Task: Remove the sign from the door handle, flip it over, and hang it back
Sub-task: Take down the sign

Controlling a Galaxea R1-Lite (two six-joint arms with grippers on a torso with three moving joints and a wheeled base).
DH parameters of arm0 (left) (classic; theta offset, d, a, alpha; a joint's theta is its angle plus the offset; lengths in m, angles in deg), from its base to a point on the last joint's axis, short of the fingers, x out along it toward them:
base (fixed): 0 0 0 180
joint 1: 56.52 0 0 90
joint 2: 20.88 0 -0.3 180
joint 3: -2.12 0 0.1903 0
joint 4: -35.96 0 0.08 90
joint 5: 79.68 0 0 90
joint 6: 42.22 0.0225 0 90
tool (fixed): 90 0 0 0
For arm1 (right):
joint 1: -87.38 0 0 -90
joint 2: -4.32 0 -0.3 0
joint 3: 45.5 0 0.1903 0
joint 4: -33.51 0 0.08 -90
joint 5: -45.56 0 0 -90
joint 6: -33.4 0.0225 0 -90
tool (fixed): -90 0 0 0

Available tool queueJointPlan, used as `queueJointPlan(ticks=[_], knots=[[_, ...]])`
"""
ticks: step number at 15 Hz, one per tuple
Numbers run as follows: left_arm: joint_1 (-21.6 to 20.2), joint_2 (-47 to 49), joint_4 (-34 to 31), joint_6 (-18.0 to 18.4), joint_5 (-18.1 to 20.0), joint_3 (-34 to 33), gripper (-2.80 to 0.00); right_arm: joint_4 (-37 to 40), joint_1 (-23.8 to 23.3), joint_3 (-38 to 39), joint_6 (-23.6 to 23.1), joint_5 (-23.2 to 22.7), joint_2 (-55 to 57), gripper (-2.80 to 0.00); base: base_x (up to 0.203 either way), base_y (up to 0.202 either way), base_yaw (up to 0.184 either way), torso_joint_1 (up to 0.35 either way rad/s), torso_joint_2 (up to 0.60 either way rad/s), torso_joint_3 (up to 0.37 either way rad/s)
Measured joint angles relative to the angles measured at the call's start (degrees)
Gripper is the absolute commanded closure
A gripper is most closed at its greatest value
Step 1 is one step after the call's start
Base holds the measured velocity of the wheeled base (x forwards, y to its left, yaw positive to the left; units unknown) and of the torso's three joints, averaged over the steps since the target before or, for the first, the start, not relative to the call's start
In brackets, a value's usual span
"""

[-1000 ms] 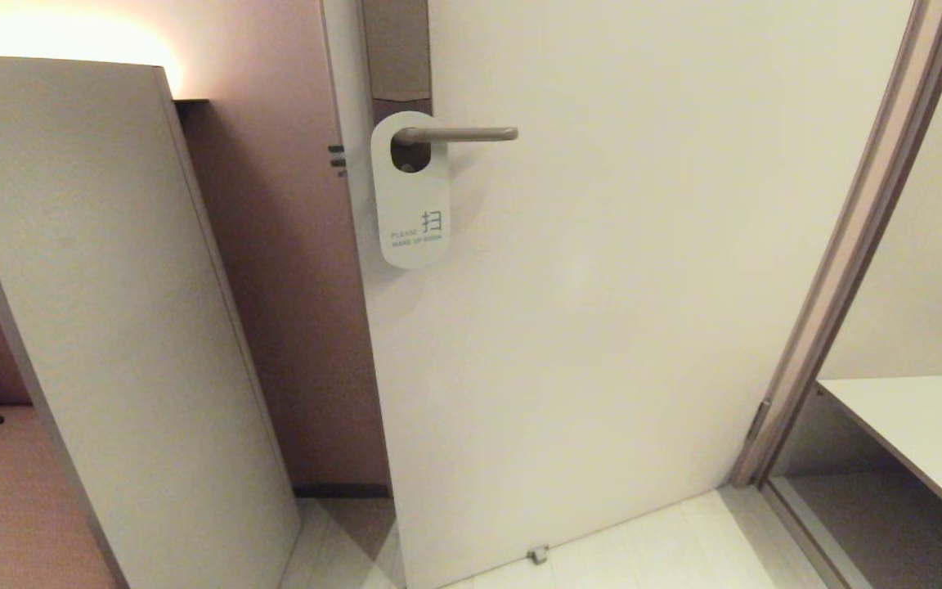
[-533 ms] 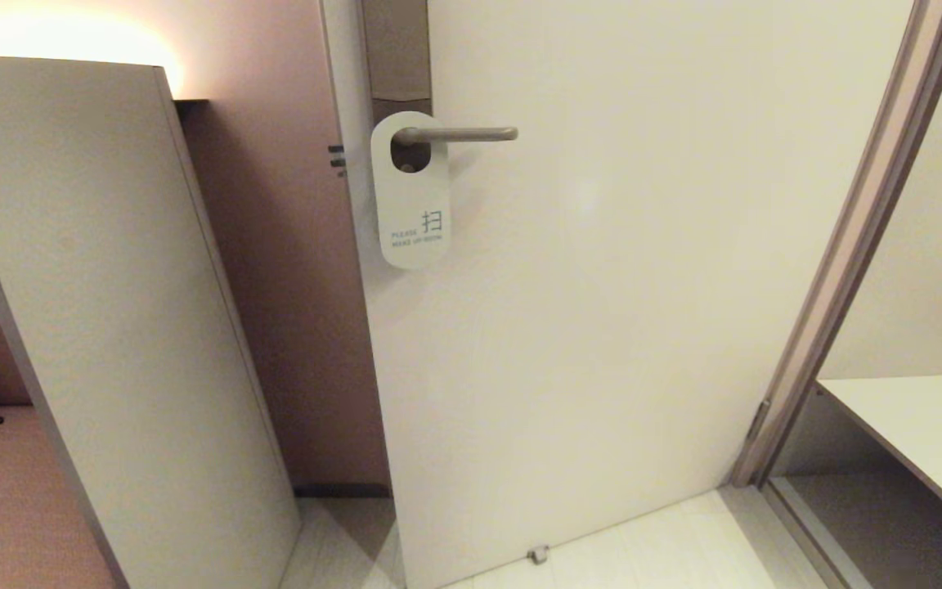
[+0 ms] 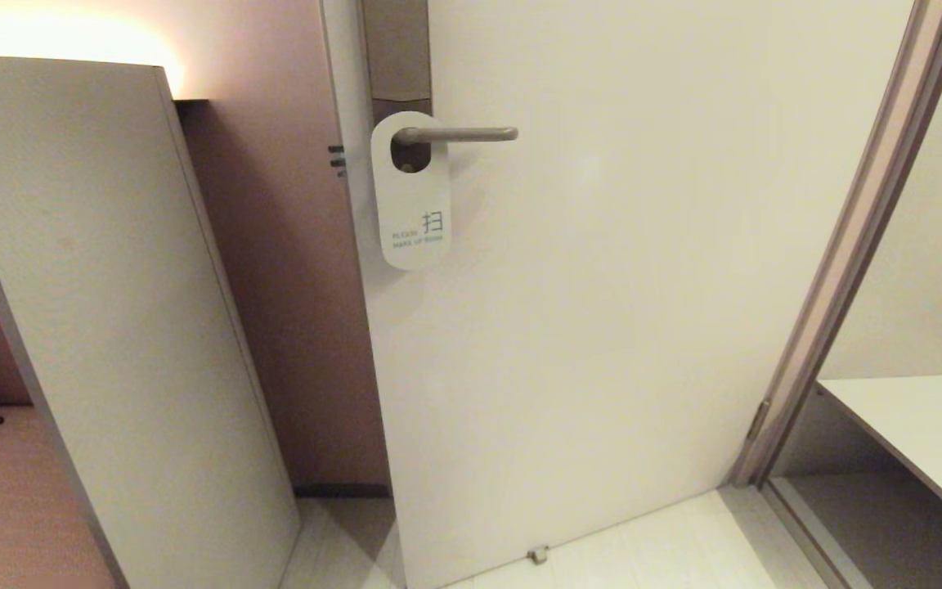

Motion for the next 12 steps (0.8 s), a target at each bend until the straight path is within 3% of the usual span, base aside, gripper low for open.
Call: queueJointPlan(ticks=[12], knots=[[0.0, 0.0, 0.02, -0.03, 0.02, -0.02, 0.0, -0.02, 0.0, 0.0, -0.02, 0.02, 0.0, 0.0, 0.0, 0.0, 0.0, 0.0, 0.0, 0.0]])
